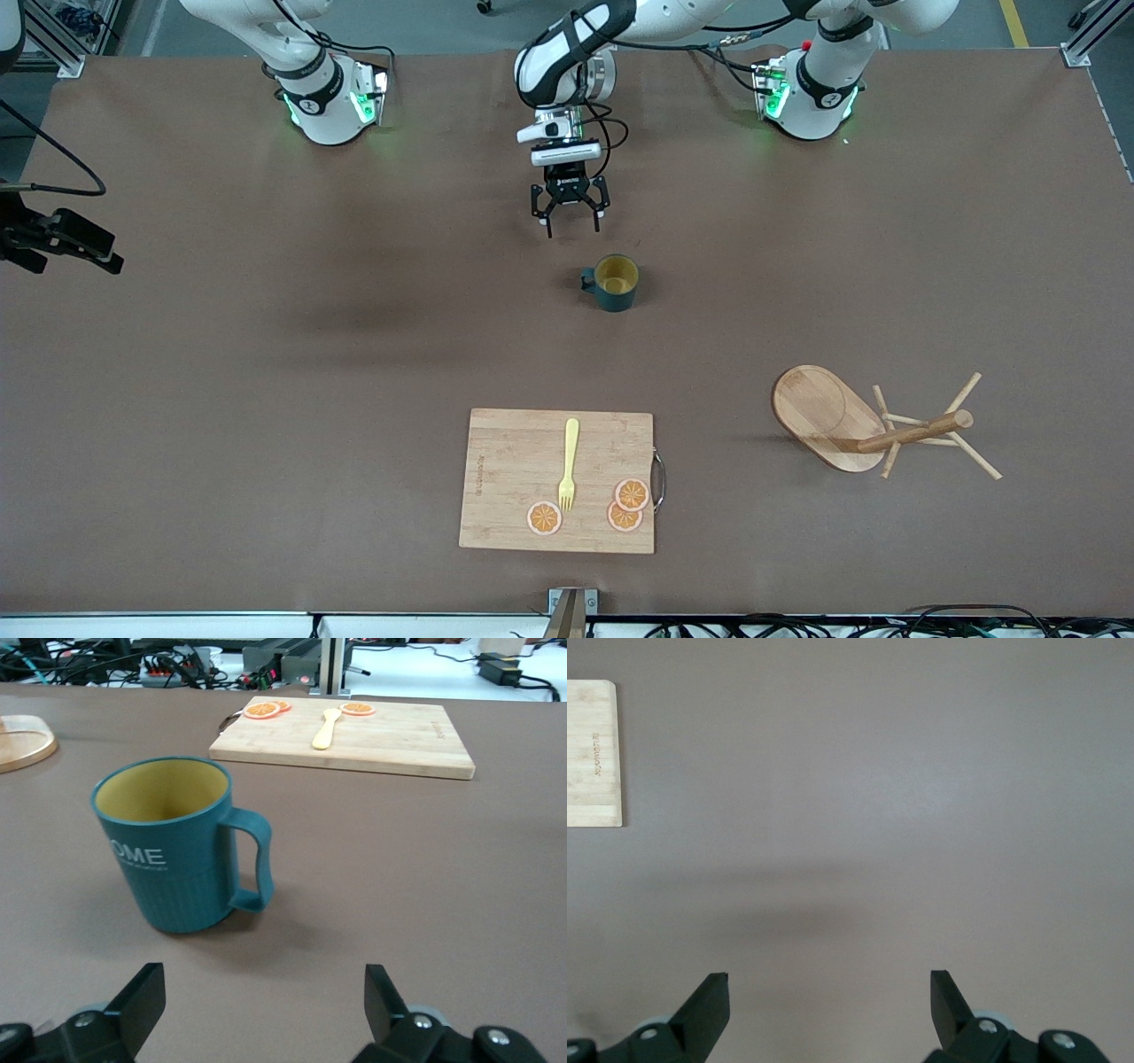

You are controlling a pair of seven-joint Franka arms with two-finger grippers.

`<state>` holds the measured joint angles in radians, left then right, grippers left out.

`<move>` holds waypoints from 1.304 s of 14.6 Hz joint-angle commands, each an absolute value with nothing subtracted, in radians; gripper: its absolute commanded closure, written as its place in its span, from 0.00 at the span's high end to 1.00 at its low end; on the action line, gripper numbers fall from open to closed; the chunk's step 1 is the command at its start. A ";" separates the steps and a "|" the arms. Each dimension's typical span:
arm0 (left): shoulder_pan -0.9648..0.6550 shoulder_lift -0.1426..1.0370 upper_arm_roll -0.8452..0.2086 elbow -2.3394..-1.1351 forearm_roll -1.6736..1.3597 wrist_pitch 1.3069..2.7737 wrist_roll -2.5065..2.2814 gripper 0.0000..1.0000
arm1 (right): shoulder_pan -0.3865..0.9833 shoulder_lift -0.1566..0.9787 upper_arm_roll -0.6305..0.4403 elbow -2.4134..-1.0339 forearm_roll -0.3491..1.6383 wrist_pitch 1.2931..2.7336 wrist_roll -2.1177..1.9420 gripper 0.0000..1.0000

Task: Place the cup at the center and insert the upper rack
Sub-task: 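Move the left gripper down to the mug handle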

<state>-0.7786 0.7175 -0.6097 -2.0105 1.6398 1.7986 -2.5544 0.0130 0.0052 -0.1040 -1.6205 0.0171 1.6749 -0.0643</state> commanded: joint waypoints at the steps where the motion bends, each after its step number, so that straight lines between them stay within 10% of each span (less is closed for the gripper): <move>1: -0.833 0.739 -0.557 -1.991 1.677 1.779 -2.490 0.95 | 0.017 -0.005 -0.109 -1.634 0.017 1.686 -0.072 1.00; 19: -0.894 0.758 -0.385 -1.916 1.782 1.876 -2.379 0.84 | 0.005 0.011 -0.110 -1.620 0.014 1.692 -0.072 1.00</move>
